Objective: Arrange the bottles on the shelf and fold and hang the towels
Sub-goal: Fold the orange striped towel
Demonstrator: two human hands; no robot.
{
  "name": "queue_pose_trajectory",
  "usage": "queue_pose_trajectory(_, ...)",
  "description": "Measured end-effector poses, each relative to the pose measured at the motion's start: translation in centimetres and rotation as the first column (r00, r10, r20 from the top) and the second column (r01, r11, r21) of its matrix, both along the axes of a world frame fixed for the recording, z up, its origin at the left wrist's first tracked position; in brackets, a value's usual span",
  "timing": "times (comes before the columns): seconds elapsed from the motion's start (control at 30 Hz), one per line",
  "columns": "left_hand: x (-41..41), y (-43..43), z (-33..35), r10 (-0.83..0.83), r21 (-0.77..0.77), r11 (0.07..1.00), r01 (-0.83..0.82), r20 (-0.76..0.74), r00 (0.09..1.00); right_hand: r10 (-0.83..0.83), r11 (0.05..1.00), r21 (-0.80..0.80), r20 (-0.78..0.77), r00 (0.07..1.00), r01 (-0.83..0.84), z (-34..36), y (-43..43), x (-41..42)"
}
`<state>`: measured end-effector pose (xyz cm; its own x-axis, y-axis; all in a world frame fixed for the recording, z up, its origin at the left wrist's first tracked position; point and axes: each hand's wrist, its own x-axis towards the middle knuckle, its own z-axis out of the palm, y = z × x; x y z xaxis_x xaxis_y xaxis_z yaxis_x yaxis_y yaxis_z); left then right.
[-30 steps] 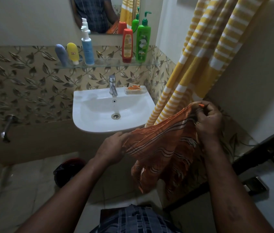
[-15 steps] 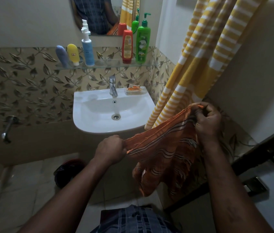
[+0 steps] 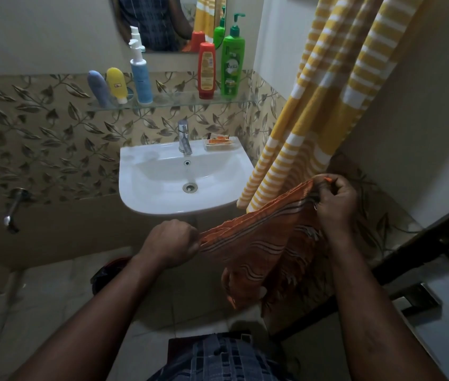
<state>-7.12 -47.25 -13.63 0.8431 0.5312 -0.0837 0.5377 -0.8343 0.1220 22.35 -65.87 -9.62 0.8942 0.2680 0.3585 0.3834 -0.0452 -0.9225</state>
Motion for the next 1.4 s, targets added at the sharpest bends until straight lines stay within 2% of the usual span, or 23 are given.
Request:
queue_pose_trajectory(0.23, -1.2, 0.8, -0.4, -0.066, 0.109, 0.993, 0.055, 0.102, 0.993, -0.074, 0.996, -0.056, -0.070, 0.995, 0.070, -1.6, -0.4, 1.5)
queue_pose_trajectory(0.3, -1.3, 0.8, -0.2, -0.038, 0.131, 0.991, 0.016, 0.171, 0.984, -0.075, 0.995, -0.073, -0.084, 0.994, 0.069, -2.3, -0.5, 1.4)
queue_pose_trajectory(0.43, -1.8, 2.2, 0.2, 0.078, 0.081, 0.990, -0.117, 0.380, 0.922, -0.056, 0.993, -0.107, -0.107, 0.993, 0.044, -3.7, -0.7, 0.9)
queue_pose_trajectory(0.53, -2.3, 3.5, 0.7, 0.061, 0.121, 0.986, -0.117, 0.391, 0.918, -0.032, 0.993, -0.113, -0.149, 0.988, 0.015, -4.2, -0.8, 0.6)
queue_pose_trajectory(0.63, -2.8, 5.0, 1.2, 0.103, 0.156, 0.970, -0.187, 0.432, 0.896, 0.020, 0.989, -0.146, -0.120, 0.993, -0.037, -4.7, -0.8, -0.2)
queue_pose_trajectory(0.73, -3.0, 5.4, 2.5, 0.154, 0.087, 0.971, -0.224, 0.490, 0.858, 0.045, 0.983, -0.172, -0.130, 0.990, -0.068, -5.3, -0.8, -0.9)
queue_pose_trajectory(0.87, -3.5, 5.5, 4.9, 0.261, -0.099, 0.961, -0.256, 0.619, 0.741, 0.066, 0.985, -0.151, -0.122, 0.990, -0.084, -5.5, -0.4, -1.2)
queue_pose_trajectory(0.93, -3.6, 5.7, 5.4, 0.305, -0.158, 0.951, -0.267, 0.624, 0.720, 0.114, 0.972, -0.186, -0.163, 0.980, -0.144, -5.9, 0.1, -1.6)
queue_pose_trajectory(1.0, -3.5, 5.5, 5.7, 0.304, -0.151, 0.951, -0.270, 0.616, 0.727, 0.112, 0.967, -0.207, -0.195, 0.974, -0.152, -6.4, 0.6, -1.6)
queue_pose_trajectory(1.1, -3.2, 5.7, 6.0, 0.360, -0.233, 0.932, -0.276, 0.657, 0.662, 0.097, 0.975, -0.174, -0.229, 0.968, -0.139, -6.5, 1.5, -1.3)
queue_pose_trajectory(1.17, -2.9, 6.5, 5.5, 0.356, -0.209, 0.934, -0.289, 0.600, 0.717, 0.105, 0.965, -0.215, -0.210, 0.972, -0.151, -6.3, 1.8, -1.3)
queue_pose_trajectory(1.23, -2.6, 7.1, 5.0, 0.325, -0.084, 0.941, -0.328, 0.496, 0.805, 0.115, 0.963, -0.221, -0.191, 0.975, -0.157, -6.1, 2.2, -1.6)
queue_pose_trajectory(1.33, -2.2, 6.9, 4.8, 0.359, -0.064, 0.924, -0.378, 0.488, 0.795, 0.098, 0.961, -0.239, -0.185, 0.978, -0.141, -6.1, 3.0, -1.6)
queue_pose_trajectory(1.4, -1.8, 6.4, 4.7, 0.395, -0.125, 0.915, -0.383, 0.471, 0.789, 0.071, 0.961, -0.250, -0.205, 0.976, -0.122, -6.1, 3.3, -1.5)
